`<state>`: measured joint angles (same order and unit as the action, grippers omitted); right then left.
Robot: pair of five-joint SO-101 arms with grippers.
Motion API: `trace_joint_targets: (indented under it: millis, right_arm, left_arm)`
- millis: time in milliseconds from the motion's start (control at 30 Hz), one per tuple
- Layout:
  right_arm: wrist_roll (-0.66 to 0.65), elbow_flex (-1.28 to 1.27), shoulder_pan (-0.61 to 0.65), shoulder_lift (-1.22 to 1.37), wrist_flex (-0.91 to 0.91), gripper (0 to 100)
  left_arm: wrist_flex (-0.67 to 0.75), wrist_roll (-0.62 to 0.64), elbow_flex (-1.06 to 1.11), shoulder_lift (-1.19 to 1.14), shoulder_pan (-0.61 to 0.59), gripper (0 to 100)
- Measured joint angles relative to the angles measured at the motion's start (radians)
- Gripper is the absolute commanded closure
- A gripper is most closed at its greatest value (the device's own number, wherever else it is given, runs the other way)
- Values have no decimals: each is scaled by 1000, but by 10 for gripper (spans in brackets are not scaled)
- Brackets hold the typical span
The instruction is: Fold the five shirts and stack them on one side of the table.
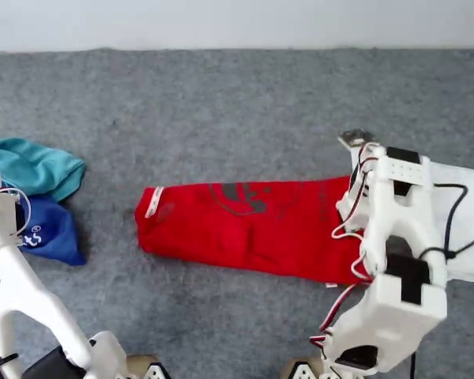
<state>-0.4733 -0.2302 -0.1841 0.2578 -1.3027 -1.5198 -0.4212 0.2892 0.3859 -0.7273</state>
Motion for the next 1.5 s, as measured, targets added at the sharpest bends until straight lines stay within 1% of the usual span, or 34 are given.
trace_joint_targets:
  millis: [67,233,333,433,600,833,1067,1233,1400,1433,1500]
  right_arm:
    - [-2,0,20,35,2,991]
    - [20,0,63,49,2,989]
    - [26,11,77,26,-48,988]
    - [31,52,124,-51,-124,988]
    - [55,117,299,-180,-224,988]
    - [138,164,560,-209,-236,988]
    - [166,272,732,-68,-187,988]
    - [170,399,802,80,-186,986]
    - [170,569,855,226,-187,978]
    - [170,608,868,252,-190,960]
    - [170,681,893,302,-209,884]
  left_arm:
    - [0,0,0,0,0,986]
    - [0,0,0,0,0,986]
    - [0,0,0,0,0,986]
    - [0,0,0,0,0,986]
    - [0,0,0,0,0,986]
    - [0,0,0,0,0,986]
    - [0,8,0,0,0,986]
    - [0,54,0,0,0,986]
    - [0,66,0,0,0,986]
    - [0,66,0,0,0,986]
    - [0,66,0,0,0,986]
